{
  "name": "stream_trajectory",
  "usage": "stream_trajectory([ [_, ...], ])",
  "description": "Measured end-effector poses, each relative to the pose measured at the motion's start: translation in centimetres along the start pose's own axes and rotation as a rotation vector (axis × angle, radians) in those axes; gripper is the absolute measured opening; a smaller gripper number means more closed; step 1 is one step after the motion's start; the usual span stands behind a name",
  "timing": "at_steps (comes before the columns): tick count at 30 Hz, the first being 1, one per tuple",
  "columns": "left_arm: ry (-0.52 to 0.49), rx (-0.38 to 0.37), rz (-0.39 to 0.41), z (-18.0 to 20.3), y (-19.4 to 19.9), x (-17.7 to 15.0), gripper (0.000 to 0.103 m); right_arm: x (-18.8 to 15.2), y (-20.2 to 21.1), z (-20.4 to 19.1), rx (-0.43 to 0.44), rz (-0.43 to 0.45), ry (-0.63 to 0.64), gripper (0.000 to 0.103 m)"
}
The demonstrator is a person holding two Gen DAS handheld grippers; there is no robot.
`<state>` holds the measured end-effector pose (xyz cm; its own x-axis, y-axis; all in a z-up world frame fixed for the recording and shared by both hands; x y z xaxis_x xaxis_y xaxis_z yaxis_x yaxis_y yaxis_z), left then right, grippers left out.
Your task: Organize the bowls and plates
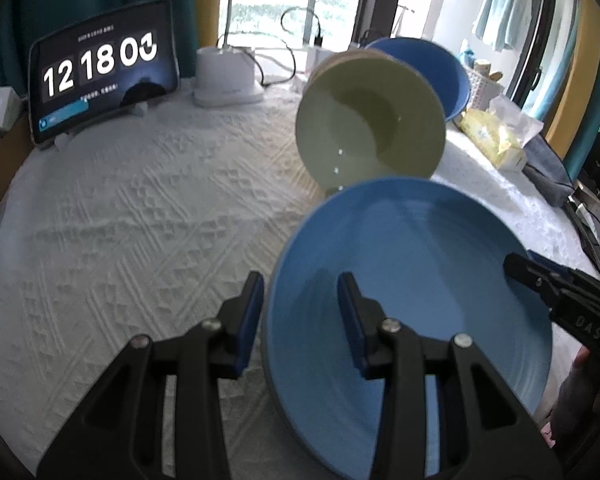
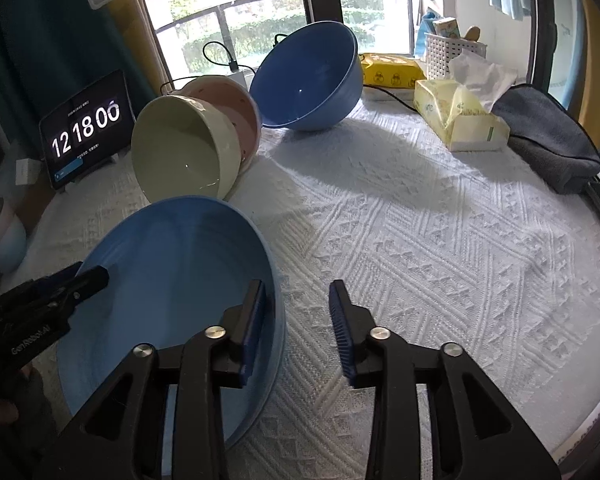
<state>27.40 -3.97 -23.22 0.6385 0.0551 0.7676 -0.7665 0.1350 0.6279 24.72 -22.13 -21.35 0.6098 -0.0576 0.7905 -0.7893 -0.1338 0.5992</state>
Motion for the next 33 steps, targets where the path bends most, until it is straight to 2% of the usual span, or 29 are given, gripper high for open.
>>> stream_trajectory([
  [3,-0.002,-0.002,0.005,0.0,-0.1,-0.1,0.040,-0.3,-0.4,0.1,0.016,-0.012,-0.016,0.047],
  [10,0.016,-0.019,-0.009,0.1,0.0,-0.2,0.040,-0.7,-0.7,-0.2,0.049,-0.027,-0.046,0.051],
  [12,0.033,-0.040,-0.023,0.1,-0.1,-0.3,0.044,-1.0,-0.8,-0.5,0.066,-0.033,-0.059,0.053],
  [15,0.061,-0.068,-0.037,0.3,0.0,-0.6,0.051,-1.2,-0.8,-1.0,0.082,-0.038,-0.063,0.054],
  [16,0.064,-0.074,-0.041,0.4,0.0,-0.7,0.059,-1.3,-0.8,-1.0,0.087,-0.040,-0.067,0.054],
  [17,0.066,-0.079,-0.049,0.5,-0.1,-0.9,0.073,-1.3,-0.8,-1.1,0.097,-0.043,-0.075,0.054],
  [19,0.071,-0.098,-0.054,0.9,-0.2,-1.3,0.079,-1.5,-1.0,-1.2,0.118,-0.055,-0.098,0.056],
  [21,0.067,-0.109,-0.059,1.2,0.0,-1.5,0.079,-1.7,-1.0,-1.3,0.138,-0.066,-0.122,0.060],
  [28,0.051,-0.133,-0.050,2.0,0.3,-1.7,0.078,-2.1,-0.6,-2.7,0.191,-0.078,-0.115,0.060],
  [33,0.069,-0.129,-0.050,1.7,0.5,-1.6,0.072,-2.1,-0.6,-2.9,0.184,-0.075,-0.118,0.060],
])
Point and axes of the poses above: each gripper's, at about its wrist camera, not at the fingertips, and y roughly against the way its jaws point, z to its right, x to its top, the point moved 9 cm from there along -y, roughly the way its jaws point, and after that the axes turned 11 degrees about z, right-handed, at the moved point
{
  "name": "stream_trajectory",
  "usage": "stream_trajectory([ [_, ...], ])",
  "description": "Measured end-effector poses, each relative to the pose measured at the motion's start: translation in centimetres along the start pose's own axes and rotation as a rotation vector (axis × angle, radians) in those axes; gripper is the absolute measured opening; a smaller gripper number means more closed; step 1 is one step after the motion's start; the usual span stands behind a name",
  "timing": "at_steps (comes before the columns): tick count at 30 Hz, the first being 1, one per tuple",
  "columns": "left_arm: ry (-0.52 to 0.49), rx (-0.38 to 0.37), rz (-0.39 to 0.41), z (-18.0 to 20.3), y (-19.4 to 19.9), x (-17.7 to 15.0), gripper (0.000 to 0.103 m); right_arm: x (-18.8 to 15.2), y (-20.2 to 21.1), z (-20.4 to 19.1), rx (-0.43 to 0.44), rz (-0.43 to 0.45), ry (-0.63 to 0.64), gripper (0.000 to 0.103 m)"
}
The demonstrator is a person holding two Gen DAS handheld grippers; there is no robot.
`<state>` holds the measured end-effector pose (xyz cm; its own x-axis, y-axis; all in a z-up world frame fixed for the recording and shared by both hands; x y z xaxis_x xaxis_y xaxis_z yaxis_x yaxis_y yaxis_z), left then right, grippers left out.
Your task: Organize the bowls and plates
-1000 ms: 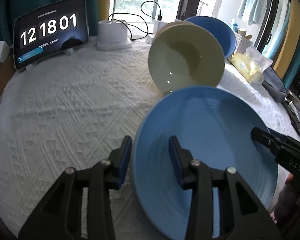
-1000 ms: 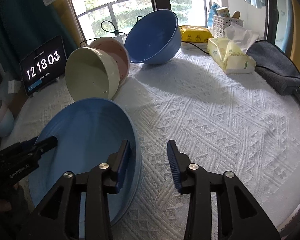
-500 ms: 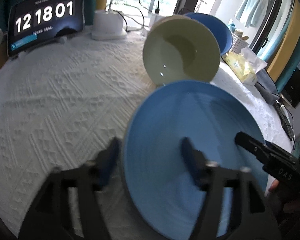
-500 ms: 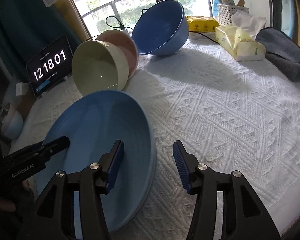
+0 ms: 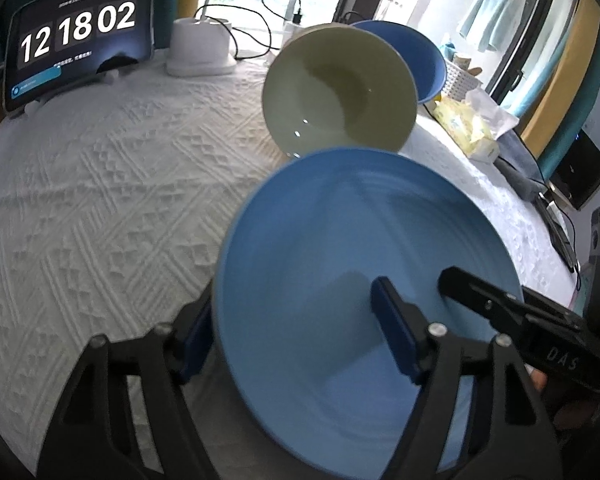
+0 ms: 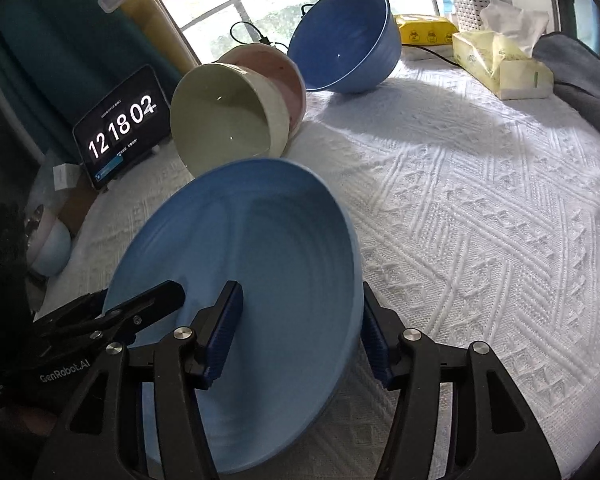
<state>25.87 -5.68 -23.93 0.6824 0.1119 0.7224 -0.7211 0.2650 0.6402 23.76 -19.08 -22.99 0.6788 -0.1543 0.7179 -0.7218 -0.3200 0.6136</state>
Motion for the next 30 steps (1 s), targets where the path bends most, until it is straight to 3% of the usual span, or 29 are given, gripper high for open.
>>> stream_trajectory([
  [10,0.026,-0.003,0.004,-0.8,0.2,0.1,0.062,0.2,0.1,0.1,-0.013,-0.002,-0.004,0.058],
  [30,0.066,-0.020,0.042,-2.4,1.7,0.5,0.062,0.5,-0.3,-1.4,-0.010,-0.004,0.025,0.058],
])
Point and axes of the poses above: each gripper's, at about its wrist camera, not at the fingertips, and y roughly against the way its jaws point, z to its right, x to its top, the point moved 9 cm from there along -y, roughly the way its jaws point, and after that the axes turned 11 degrees about z, right-handed, at the moved point
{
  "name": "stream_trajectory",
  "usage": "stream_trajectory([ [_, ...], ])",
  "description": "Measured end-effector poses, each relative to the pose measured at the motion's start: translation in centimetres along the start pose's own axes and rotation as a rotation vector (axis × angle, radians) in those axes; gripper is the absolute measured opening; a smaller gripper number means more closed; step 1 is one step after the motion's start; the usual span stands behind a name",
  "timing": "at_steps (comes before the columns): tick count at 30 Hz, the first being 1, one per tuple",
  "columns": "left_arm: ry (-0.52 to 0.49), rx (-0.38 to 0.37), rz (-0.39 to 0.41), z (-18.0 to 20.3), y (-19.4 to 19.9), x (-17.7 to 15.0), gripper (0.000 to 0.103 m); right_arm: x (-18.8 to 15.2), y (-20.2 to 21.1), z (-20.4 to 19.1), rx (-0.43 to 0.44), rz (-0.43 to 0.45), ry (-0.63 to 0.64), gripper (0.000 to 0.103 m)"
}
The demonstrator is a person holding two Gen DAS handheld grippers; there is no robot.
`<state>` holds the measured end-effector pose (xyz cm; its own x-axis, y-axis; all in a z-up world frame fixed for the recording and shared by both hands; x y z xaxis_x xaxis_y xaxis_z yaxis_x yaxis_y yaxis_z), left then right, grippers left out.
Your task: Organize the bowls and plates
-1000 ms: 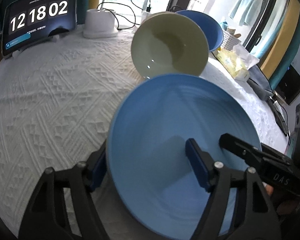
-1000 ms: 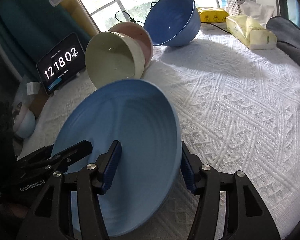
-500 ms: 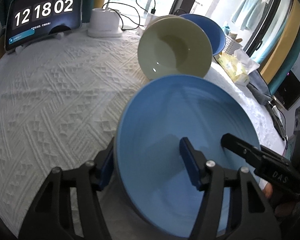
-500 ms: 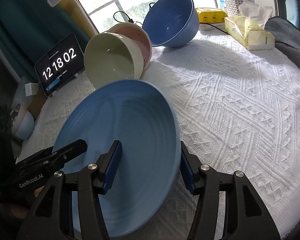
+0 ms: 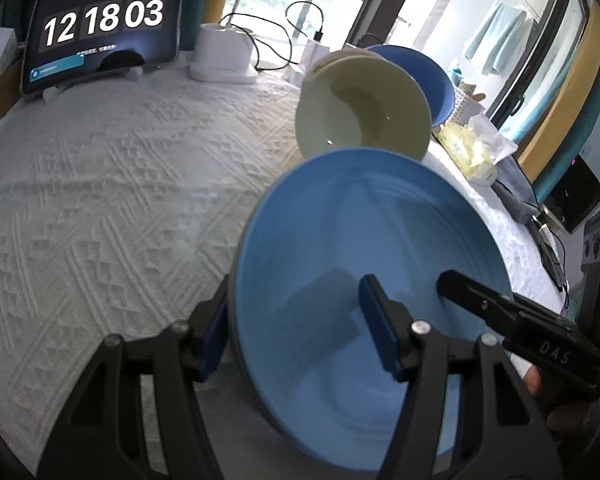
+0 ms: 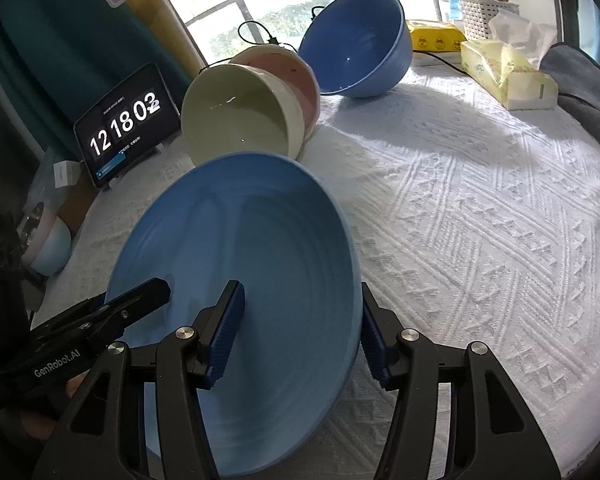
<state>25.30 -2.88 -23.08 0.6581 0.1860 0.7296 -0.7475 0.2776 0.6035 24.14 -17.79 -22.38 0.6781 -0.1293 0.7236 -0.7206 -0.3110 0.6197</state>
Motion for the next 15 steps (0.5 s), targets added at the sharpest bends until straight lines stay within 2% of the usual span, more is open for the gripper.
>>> stream_trajectory([
  [15,0.058,0.024,0.011,-3.9,0.4,0.8,0.062,0.3,-2.2,-3.3,0.017,-0.032,0.042,0.058],
])
Point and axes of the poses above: each gripper's, at about its wrist camera, not at the fingertips, and y roughly against the way its jaws point, z to its right, x to its top, the point moved 9 cm from there along -y, roughly the way its jaws point, and after that the axes turned 11 degrees about z, right-handed, at the moved point
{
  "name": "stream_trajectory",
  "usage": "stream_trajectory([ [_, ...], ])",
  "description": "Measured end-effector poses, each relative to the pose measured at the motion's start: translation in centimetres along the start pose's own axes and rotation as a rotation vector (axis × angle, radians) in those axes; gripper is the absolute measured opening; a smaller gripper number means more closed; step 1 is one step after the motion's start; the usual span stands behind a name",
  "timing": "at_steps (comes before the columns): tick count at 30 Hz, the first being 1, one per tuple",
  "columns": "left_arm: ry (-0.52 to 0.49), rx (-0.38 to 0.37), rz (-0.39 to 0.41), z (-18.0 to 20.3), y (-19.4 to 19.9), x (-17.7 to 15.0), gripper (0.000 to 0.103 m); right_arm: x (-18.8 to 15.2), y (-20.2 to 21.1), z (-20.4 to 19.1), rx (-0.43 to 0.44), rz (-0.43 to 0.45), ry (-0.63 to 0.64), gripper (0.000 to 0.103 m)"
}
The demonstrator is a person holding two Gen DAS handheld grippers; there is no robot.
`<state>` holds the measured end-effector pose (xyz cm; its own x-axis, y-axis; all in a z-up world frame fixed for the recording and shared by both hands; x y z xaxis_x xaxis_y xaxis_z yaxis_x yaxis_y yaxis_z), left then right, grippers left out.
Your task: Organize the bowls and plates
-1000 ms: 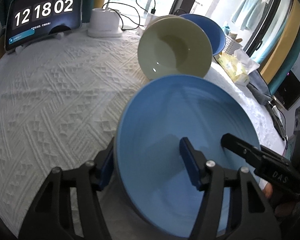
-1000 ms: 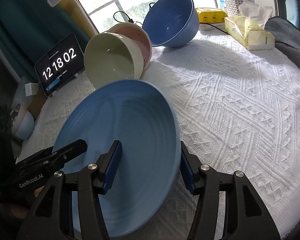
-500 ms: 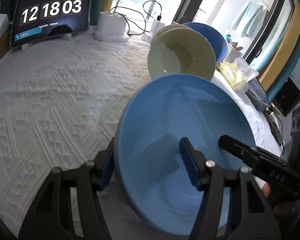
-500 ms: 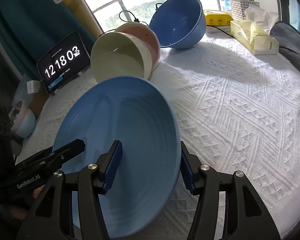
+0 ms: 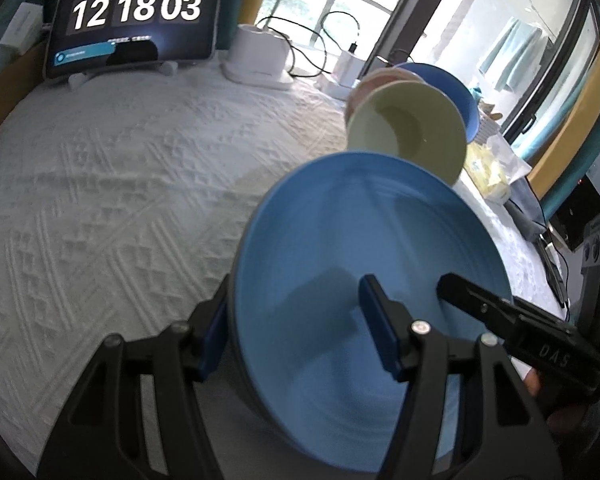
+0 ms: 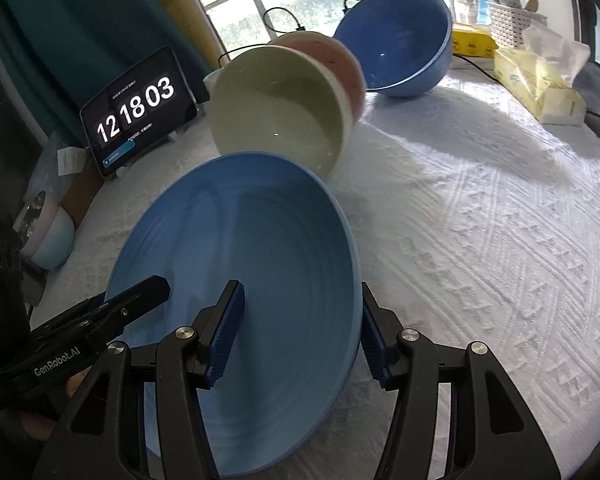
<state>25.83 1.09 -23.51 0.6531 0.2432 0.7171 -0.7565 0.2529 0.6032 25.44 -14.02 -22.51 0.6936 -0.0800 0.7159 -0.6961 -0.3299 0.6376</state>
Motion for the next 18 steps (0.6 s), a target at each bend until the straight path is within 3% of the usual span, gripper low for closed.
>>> stream_trajectory([
  [18,0.054,0.046,0.025,-5.3,0.6,2.3,0.062,0.7,-3.5,-5.6,0.037,-0.037,0.056,0.058],
])
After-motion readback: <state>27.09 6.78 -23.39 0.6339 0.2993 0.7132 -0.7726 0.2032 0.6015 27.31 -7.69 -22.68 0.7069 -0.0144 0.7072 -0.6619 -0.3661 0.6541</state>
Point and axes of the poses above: each gripper's, at about its wrist camera, not at the fingertips, and y roughly against the way its jaws point, z to its right, x to its top, the point moved 9 cm from there along -y, roughly the way its jaws point, and after that the axes turned 11 degrees about z, right-handed, at the moved point
